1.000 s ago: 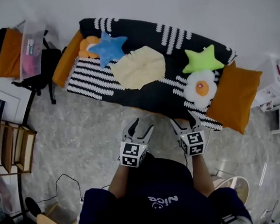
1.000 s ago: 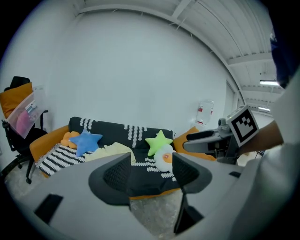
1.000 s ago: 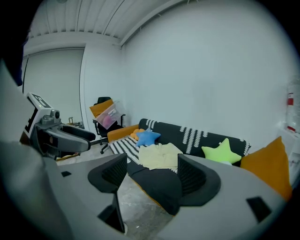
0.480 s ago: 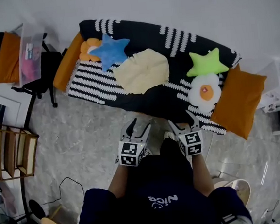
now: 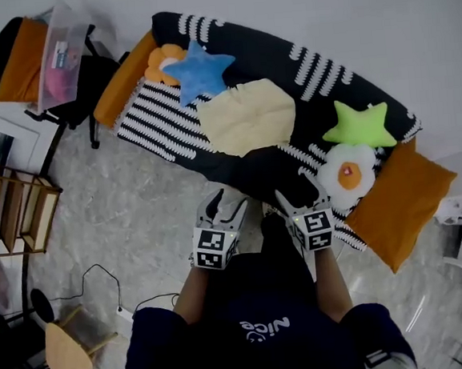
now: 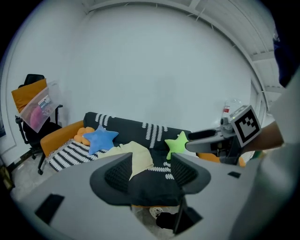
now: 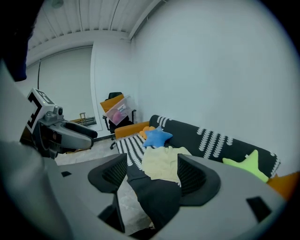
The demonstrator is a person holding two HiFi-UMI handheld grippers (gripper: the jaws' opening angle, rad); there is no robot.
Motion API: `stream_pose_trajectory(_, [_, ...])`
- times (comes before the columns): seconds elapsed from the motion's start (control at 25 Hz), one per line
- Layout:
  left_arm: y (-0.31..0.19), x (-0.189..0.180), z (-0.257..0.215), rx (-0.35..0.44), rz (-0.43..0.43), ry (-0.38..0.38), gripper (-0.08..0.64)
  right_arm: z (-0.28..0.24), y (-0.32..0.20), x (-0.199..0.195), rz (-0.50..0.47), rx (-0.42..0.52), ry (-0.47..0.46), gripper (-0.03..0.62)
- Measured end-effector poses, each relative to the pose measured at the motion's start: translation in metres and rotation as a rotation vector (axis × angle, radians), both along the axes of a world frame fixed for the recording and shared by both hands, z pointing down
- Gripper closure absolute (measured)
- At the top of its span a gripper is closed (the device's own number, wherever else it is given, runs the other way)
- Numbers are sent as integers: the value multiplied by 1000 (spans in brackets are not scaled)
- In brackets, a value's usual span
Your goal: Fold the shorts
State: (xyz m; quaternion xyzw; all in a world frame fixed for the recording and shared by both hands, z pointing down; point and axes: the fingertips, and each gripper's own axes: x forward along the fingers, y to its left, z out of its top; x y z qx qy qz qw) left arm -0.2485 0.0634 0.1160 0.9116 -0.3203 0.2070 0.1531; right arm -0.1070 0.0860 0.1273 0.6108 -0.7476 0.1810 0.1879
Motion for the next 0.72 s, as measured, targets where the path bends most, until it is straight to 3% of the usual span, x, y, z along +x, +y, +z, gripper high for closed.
stream_pose_trajectory(0.36, [-49, 65, 9, -10, -125, -59, 307, 11, -73, 59, -195, -43, 23, 273])
stream_pose_trajectory(0.72, [-77, 99, 33, -71, -258, -119, 307, 32, -112, 93, -372, -104, 6, 273])
